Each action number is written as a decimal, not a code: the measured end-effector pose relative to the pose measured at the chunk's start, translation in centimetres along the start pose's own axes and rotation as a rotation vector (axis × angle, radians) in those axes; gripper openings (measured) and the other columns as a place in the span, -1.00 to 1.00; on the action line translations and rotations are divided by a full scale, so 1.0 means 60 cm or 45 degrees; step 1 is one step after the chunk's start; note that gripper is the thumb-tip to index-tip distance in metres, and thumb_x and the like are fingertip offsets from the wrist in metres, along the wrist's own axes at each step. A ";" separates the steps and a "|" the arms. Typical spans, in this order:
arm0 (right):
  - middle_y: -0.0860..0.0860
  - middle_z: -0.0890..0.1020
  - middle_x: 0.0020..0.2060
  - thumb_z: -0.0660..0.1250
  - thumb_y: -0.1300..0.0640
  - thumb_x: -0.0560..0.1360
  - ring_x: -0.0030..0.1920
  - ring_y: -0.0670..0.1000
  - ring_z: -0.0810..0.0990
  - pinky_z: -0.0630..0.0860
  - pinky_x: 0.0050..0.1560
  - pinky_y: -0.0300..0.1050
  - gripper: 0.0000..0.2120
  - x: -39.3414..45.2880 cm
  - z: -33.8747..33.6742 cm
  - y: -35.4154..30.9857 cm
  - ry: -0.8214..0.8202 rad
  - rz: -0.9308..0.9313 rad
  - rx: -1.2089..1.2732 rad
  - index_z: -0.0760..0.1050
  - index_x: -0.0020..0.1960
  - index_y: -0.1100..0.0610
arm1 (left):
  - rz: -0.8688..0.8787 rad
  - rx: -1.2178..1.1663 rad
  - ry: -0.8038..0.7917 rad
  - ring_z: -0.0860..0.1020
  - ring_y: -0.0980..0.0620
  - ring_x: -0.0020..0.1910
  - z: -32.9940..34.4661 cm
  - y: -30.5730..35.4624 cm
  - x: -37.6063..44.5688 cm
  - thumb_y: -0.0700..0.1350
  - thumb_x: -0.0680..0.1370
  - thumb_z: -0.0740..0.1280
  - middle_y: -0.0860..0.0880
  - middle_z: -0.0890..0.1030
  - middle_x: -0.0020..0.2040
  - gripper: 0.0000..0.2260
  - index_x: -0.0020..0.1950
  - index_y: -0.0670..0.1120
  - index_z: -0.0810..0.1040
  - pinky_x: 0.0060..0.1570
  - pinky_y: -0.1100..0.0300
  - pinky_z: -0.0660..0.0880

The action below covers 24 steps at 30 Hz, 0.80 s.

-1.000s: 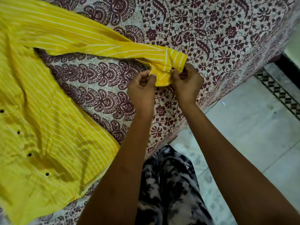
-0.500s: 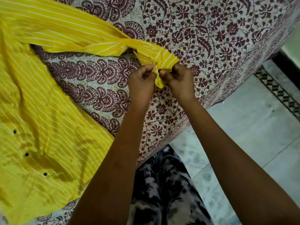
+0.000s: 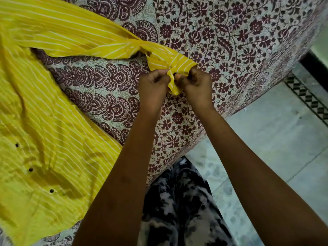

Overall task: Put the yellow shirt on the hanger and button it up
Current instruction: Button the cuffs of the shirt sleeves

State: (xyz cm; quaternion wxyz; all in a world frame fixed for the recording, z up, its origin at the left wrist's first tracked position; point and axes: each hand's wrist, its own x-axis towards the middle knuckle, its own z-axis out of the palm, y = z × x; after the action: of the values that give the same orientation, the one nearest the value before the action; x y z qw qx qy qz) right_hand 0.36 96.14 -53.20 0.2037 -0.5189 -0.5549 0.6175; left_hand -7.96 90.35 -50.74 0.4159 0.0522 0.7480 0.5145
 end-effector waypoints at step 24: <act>0.42 0.56 -0.16 0.31 0.24 0.48 -0.19 0.13 0.49 0.44 -0.13 0.03 -0.73 0.000 0.017 -0.017 0.051 0.256 0.194 0.45 0.00 0.47 | 0.628 0.658 0.011 0.56 0.05 -0.28 -0.009 -0.026 0.018 -0.22 0.43 0.39 -0.10 0.62 -0.21 -0.92 -0.12 -0.21 0.57 -0.21 0.11 0.56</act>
State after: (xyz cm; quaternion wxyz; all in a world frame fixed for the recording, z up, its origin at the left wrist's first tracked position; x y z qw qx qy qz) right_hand -0.85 95.95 -52.40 0.1905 -0.5672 -0.4472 0.6649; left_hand -8.48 89.82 -52.55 0.2492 0.3324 0.8201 0.3935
